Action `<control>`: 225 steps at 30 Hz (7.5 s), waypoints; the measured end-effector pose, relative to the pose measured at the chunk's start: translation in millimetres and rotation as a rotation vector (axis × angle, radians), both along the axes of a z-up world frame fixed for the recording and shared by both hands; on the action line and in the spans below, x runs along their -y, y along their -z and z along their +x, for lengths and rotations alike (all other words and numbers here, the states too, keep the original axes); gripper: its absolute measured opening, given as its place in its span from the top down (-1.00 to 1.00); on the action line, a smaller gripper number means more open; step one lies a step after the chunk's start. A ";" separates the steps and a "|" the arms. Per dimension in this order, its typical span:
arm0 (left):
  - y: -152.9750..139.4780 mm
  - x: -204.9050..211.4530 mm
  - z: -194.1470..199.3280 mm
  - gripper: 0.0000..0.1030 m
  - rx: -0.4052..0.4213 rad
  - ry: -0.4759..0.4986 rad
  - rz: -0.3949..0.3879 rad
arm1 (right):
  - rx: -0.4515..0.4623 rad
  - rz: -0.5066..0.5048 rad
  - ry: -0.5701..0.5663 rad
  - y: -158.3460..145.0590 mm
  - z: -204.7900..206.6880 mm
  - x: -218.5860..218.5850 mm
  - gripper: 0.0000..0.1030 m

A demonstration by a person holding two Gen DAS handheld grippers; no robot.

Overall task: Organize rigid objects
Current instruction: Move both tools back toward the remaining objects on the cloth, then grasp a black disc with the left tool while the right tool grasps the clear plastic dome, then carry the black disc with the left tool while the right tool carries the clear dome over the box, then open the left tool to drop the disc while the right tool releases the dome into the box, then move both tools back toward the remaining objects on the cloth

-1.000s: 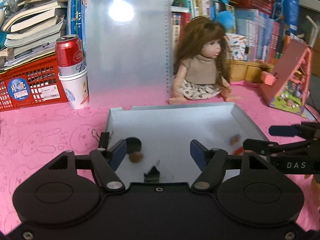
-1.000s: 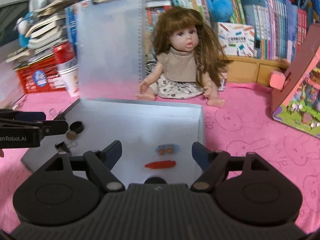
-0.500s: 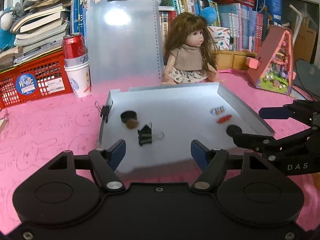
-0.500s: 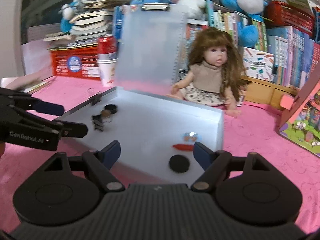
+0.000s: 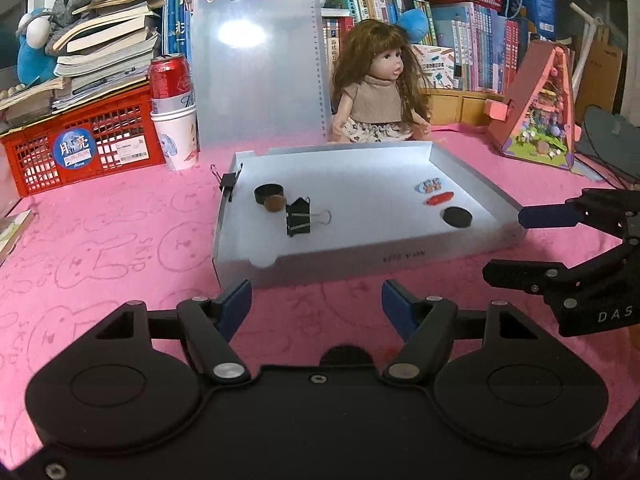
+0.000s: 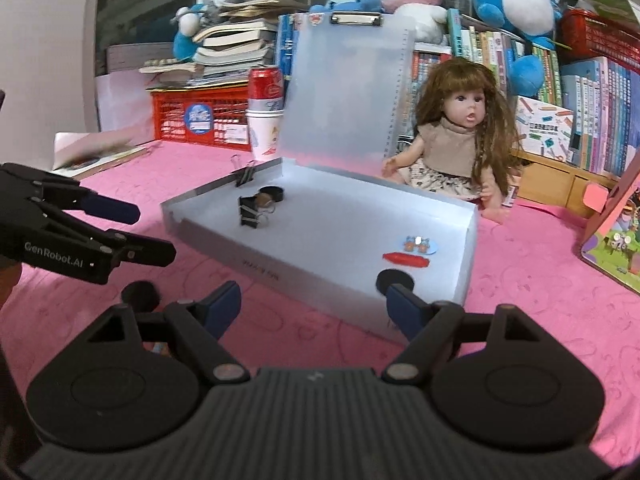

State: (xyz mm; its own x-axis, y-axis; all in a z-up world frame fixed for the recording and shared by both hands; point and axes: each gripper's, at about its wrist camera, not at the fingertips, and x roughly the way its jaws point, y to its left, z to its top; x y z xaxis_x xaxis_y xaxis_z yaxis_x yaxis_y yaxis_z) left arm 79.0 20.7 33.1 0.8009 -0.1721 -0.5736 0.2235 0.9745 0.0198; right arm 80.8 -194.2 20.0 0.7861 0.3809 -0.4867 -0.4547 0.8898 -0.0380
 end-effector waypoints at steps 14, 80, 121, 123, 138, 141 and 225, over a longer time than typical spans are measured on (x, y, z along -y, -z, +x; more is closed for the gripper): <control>12.3 2.1 -41.0 -0.33 0.036 0.016 0.031 | -0.031 -0.030 0.003 24.4 -30.0 1.7 -0.71; 13.6 2.4 -24.4 0.43 0.026 0.029 -0.041 | 0.017 -0.017 -0.016 13.2 -32.2 -4.6 0.36; 7.6 1.5 110.3 0.43 -0.133 -0.074 -0.130 | -0.333 0.057 0.260 -8.1 104.6 19.4 0.36; 9.5 2.3 113.7 0.43 -0.135 -0.078 -0.121 | -0.359 0.073 0.255 -4.4 109.5 21.2 0.36; 22.9 6.5 136.1 0.43 -0.141 -0.113 -0.070 | -0.360 0.107 0.305 3.3 137.8 29.0 0.36; 24.1 6.3 141.5 0.43 -0.139 -0.123 -0.065 | -0.356 0.113 0.317 4.0 145.4 29.6 0.36; 29.6 12.4 -45.9 -0.57 0.008 0.083 0.088 | -0.064 0.006 -0.150 19.6 -78.9 -19.9 -0.44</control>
